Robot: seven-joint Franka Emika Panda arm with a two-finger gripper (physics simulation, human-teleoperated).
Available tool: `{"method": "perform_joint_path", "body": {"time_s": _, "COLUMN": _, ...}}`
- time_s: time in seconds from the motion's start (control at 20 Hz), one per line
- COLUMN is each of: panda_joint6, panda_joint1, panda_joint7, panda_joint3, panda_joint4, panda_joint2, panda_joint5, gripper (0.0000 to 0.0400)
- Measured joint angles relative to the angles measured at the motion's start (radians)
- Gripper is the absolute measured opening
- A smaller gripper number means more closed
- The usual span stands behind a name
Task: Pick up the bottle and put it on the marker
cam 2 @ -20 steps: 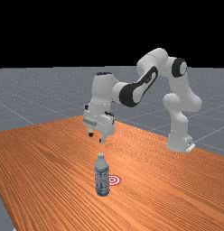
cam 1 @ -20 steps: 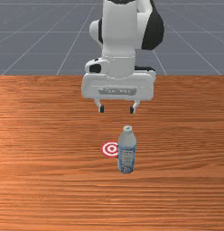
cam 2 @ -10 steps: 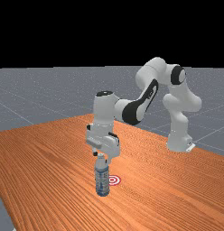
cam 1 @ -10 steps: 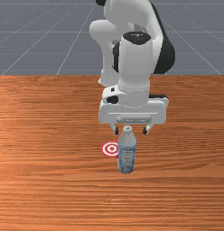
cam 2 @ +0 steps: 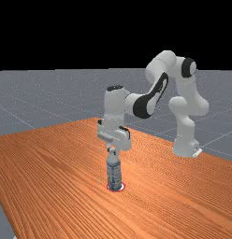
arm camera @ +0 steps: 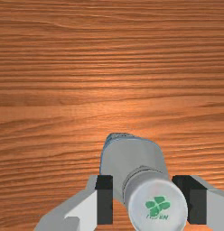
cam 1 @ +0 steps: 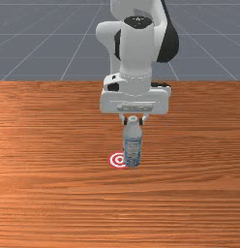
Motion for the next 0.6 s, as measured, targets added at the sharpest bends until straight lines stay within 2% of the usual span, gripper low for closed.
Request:
{"method": "perform_joint_path", "body": {"time_s": 0.1, "panda_joint6": 0.051, "panda_joint1": -0.009, "panda_joint7": 0.0, "panda_joint3": -0.016, "panda_joint4": -0.106, "panda_joint2": -0.051, "panda_joint5": -0.007, "gripper": 0.0196}}
{"method": "perform_joint_path", "body": {"time_s": 0.25, "panda_joint6": 0.095, "panda_joint1": -0.022, "panda_joint7": 0.0, "panda_joint3": -0.03, "panda_joint4": -0.174, "panda_joint2": -0.064, "panda_joint5": -0.012, "gripper": 0.0196}}
{"method": "perform_joint_path", "body": {"time_s": 0.3, "panda_joint6": 0.1, "panda_joint1": -0.023, "panda_joint7": -0.001, "panda_joint3": -0.031, "panda_joint4": -0.183, "panda_joint2": -0.064, "panda_joint5": -0.013, "gripper": 0.0276}}
{"method": "perform_joint_path", "body": {"time_s": 0.35, "panda_joint6": 0.104, "panda_joint1": -0.024, "panda_joint7": -0.002, "panda_joint3": -0.031, "panda_joint4": -0.189, "panda_joint2": -0.066, "panda_joint5": -0.013, "gripper": 0.0325}}
{"method": "perform_joint_path", "body": {"time_s": 0.4, "panda_joint6": 0.106, "panda_joint1": -0.023, "panda_joint7": 0.001, "panda_joint3": -0.031, "panda_joint4": -0.191, "panda_joint2": -0.068, "panda_joint5": -0.013, "gripper": 0.0201}}
{"method": "perform_joint_path", "body": {"time_s": 0.6, "panda_joint6": 0.091, "panda_joint1": -0.019, "panda_joint7": 0.006, "panda_joint3": -0.033, "panda_joint4": -0.199, "panda_joint2": -0.1, "panda_joint5": -0.016, "gripper": 0.0184}}
